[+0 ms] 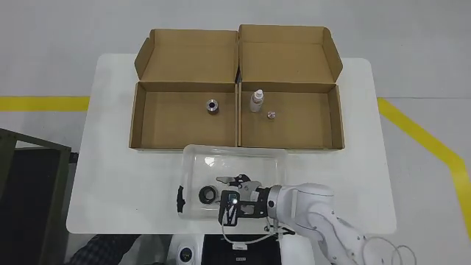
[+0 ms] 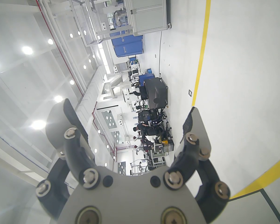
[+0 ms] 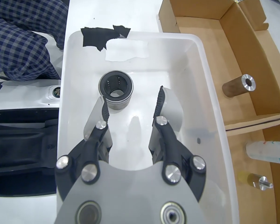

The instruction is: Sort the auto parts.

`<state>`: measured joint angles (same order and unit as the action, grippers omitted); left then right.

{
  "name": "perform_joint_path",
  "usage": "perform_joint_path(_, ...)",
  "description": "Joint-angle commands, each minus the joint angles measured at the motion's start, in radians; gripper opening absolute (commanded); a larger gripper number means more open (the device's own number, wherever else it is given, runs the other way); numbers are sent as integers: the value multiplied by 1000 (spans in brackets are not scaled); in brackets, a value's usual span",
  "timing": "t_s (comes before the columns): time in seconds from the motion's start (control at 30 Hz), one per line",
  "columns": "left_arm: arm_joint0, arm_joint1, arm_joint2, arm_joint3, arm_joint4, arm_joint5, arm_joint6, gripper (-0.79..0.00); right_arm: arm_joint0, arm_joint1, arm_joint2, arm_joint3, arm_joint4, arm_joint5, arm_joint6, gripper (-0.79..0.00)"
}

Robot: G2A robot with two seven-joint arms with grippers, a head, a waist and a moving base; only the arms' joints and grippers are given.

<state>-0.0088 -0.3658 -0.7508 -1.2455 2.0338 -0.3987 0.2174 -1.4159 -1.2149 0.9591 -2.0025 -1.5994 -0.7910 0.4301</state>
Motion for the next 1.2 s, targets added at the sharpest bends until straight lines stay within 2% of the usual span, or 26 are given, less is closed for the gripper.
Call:
perform_joint_path(0.0,0,0,0,0,0,0,0,0,8,0,-8,12,3,0,5,-397)
perform_joint_path(0.13,0,0,0,0,0,0,0,0,31,-3,-28,40,15,2,15,-394)
perform_joint_path(0.47,0,0,0,0,0,0,0,0,100,-15,-89,115,60,3,51,-308)
perform_joint_path(0.63,0,0,0,0,0,0,0,0,134,-22,-114,152,82,17,52,-320)
perform_joint_path(1.07,0,0,0,0,0,0,0,0,203,-39,-168,244,139,38,40,-249)
perform_joint_path(1.17,0,0,0,0,0,0,0,0,215,-42,-177,258,151,33,36,-252)
